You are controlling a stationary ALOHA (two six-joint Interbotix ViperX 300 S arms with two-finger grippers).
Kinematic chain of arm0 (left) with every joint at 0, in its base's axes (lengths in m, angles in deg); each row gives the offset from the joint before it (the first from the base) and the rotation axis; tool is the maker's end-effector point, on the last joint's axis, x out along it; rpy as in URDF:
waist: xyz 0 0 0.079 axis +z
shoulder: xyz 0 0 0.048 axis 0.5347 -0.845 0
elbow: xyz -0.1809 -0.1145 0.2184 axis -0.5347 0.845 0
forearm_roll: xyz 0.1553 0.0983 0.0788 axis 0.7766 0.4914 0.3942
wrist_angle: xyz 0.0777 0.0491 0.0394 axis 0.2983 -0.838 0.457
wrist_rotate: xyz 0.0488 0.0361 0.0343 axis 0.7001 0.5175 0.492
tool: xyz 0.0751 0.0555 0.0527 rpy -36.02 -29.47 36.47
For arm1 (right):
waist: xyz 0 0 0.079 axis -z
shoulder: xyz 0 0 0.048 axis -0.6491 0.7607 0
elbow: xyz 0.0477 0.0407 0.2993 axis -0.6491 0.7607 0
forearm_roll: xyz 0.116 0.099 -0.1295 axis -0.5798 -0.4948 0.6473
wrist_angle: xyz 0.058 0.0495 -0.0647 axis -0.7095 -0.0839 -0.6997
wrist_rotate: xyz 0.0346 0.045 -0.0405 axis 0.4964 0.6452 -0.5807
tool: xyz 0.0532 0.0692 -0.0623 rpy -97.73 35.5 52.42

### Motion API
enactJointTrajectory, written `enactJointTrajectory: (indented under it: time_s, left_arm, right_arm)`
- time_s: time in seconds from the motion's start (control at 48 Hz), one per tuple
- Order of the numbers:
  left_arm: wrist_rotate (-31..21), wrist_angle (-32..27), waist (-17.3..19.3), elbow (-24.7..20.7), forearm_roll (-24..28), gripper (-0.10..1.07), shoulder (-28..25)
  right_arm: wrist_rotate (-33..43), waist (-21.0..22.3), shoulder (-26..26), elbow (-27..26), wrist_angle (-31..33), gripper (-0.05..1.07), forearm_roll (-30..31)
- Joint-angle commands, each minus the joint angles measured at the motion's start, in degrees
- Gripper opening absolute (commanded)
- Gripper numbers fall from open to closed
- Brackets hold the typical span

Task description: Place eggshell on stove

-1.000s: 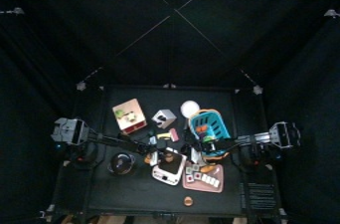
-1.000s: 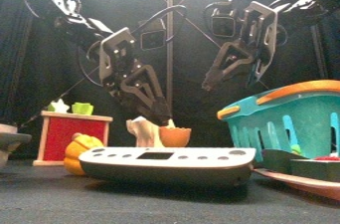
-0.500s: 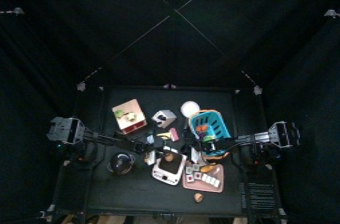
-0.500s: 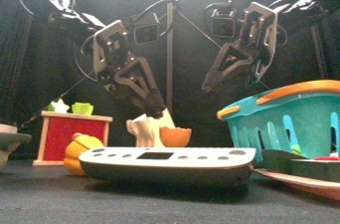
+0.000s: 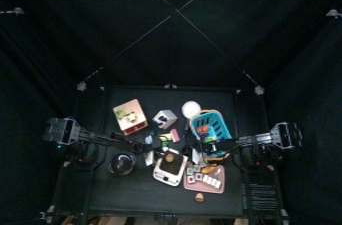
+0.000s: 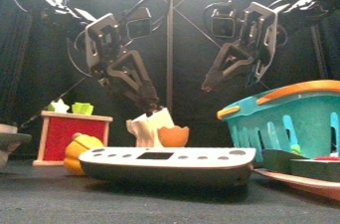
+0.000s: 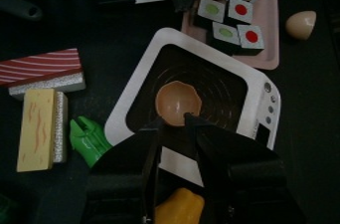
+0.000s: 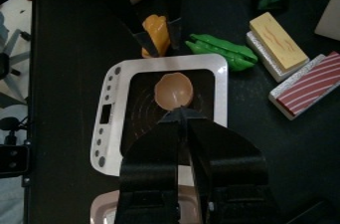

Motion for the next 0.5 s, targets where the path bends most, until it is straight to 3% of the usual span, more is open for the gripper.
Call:
enactJointTrajectory:
  time_s: [0.0, 0.479]
  left_arm:
    - [0.0, 0.4, 0.2, -0.4, 0.0, 0.68, 1.6]
    - [0.0, 0.4, 0.2, 1.0, -0.1, 0.68, 2.5]
  right_arm:
    - [-0.1, 0.1, -0.8, -0.8, -0.4, 0.44, 0.0]
    - [0.2, 0.2, -0.3, -1.1, -0.4, 0.44, 0.0]
